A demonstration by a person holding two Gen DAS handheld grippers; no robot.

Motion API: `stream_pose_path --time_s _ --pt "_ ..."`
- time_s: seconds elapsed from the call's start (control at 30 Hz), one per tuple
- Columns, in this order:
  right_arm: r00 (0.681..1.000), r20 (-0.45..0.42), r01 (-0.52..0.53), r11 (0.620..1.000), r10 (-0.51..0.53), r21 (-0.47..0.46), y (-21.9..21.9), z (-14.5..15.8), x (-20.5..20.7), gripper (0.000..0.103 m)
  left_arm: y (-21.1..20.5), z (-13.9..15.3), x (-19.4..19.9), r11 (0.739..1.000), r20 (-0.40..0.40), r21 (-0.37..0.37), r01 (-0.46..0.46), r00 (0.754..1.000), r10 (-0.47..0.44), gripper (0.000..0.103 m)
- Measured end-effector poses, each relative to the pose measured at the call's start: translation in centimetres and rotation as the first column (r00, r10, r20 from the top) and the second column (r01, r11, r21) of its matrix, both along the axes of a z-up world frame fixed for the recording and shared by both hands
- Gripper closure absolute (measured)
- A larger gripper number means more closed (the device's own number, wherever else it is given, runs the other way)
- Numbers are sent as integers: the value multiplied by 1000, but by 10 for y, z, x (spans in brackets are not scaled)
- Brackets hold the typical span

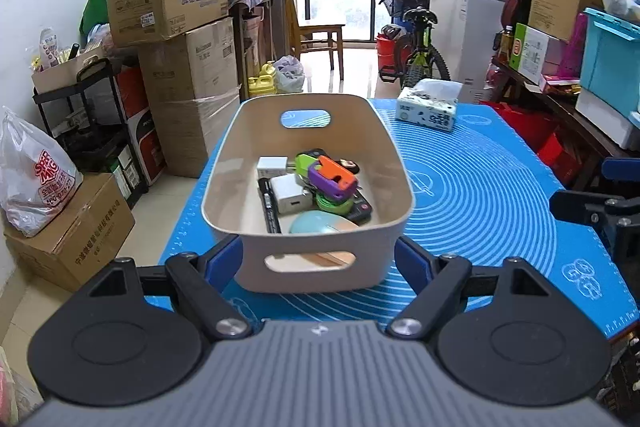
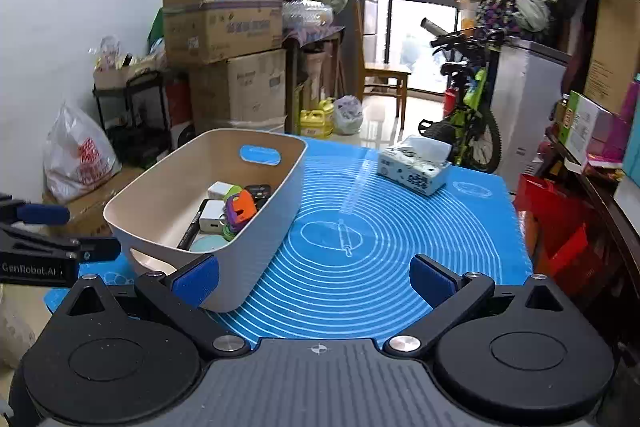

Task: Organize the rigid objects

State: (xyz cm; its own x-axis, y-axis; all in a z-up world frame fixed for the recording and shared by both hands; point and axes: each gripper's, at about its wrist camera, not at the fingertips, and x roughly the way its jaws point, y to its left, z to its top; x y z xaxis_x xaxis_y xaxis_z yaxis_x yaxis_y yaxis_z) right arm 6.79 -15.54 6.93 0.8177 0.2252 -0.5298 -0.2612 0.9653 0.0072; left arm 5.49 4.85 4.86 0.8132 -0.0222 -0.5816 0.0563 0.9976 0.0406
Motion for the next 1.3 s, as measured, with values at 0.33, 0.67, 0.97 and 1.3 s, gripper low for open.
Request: stream_pose_path --time_s 0.33,0.67,0.97,1.3 --pt "999 6 38 999 -37 -11 -14 -15 -46 3 -15 -5 -38 999 15 -22 33 999 -33 20" --pt "998 2 57 998 -57 -22 -19 -29 -87 3 -22 -15 -67 998 5 -42 52 999 -52 20" --pt "997 -16 80 997 -80 9 -31 -40 -109 3 -24 -29 -74 998 -21 -36 58 998 -58 20" --pt "995 -36 97 995 -96 12 -37 -48 -114 3 -23 -37 -74 998 -46 -28 49 998 -50 20"
